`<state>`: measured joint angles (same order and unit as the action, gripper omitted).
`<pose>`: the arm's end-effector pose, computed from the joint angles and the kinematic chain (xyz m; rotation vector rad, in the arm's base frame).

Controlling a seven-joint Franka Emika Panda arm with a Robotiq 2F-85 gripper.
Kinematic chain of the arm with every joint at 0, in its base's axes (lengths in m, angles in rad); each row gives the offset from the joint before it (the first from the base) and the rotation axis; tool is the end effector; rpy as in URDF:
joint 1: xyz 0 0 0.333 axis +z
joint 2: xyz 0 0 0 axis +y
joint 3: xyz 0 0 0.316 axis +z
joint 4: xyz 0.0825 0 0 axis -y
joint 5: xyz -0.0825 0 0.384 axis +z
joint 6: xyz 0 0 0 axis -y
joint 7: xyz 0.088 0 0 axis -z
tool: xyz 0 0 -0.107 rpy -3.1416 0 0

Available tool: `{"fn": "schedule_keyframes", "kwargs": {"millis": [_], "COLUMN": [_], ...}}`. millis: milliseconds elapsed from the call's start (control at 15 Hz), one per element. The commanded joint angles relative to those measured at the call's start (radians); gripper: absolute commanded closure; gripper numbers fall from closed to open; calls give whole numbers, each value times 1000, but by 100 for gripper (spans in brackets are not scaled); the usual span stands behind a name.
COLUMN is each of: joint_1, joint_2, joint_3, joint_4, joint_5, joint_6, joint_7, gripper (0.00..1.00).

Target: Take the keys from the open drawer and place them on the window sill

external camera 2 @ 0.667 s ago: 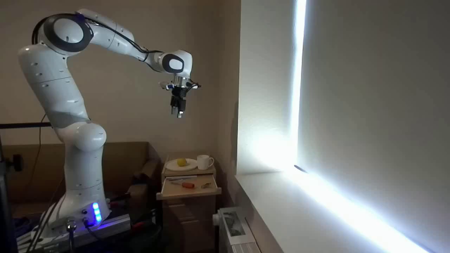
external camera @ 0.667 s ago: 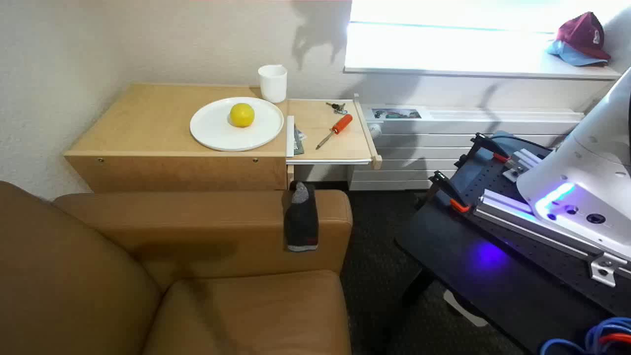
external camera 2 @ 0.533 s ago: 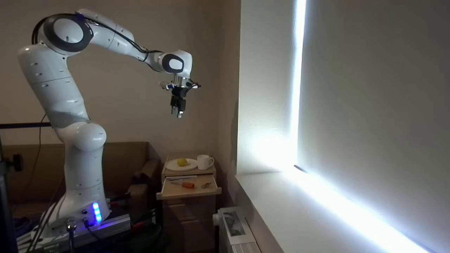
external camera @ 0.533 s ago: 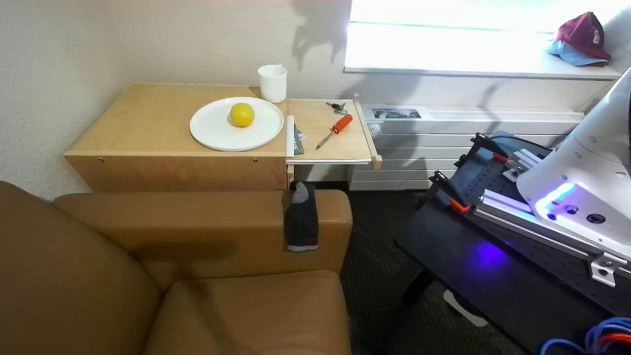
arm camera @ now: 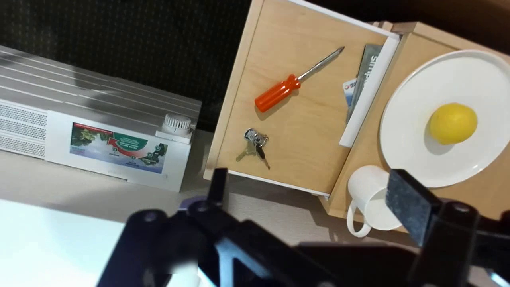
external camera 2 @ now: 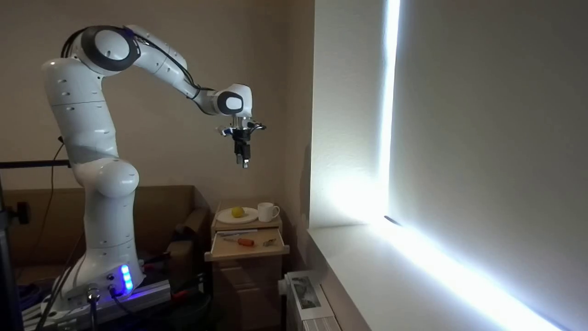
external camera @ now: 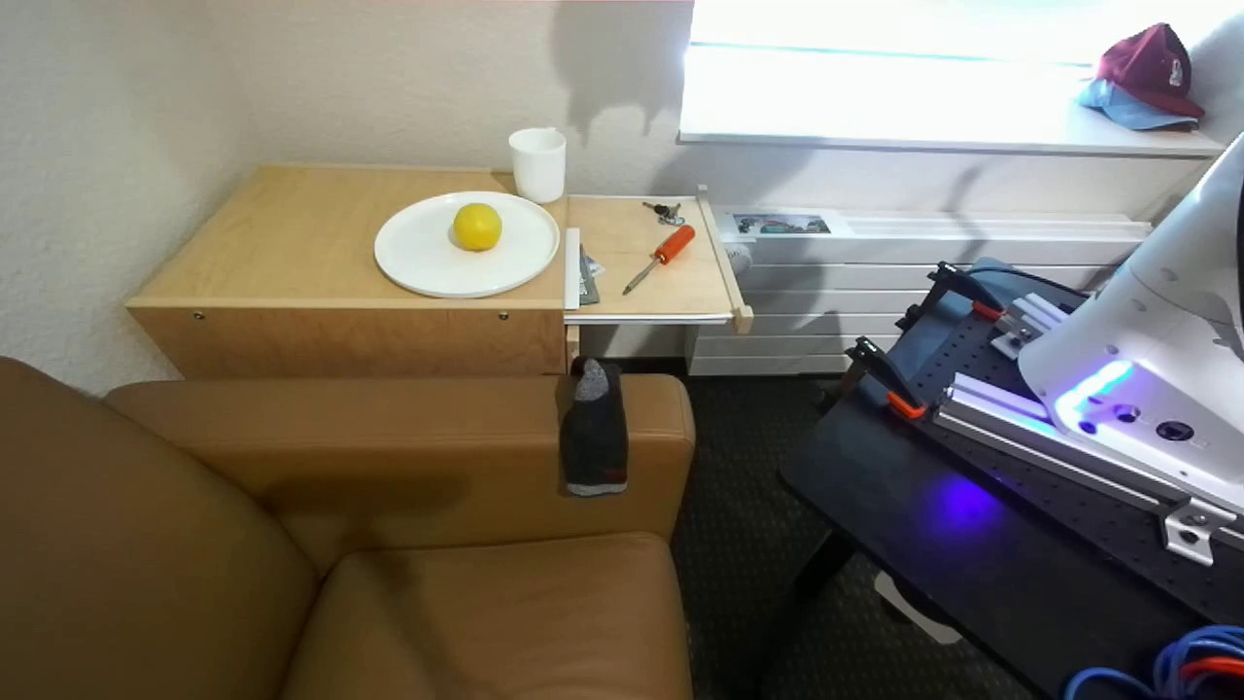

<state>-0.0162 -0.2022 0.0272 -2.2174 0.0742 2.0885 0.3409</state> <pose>0.4951 0.0096 0.4683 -3.0171 0.5562 -0.0946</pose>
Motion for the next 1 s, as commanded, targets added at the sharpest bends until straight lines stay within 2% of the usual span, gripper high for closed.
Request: {"fn": "schedule_keyframes", "kwargs": {"millis": [0,133,200,267,467,533,733,933], "joint_1": [0,12,19,12,19,23,31,86], "joint_2": [92,102,71,100,87,103,255,419], "joint_3": [16,14,8,11,13,32,71,65], "joint_4": [-1,4,-3,-5,-3,-5,17,79], "joint_5": [-16,32,91,33,72,18,-131,-184], "joint_6": [46,5,-14,27,15,48,173,225], "joint_7": [88,83,45,73,66,132,386,580], "gripper": [0,0,0,0,0,0,0,0]}}
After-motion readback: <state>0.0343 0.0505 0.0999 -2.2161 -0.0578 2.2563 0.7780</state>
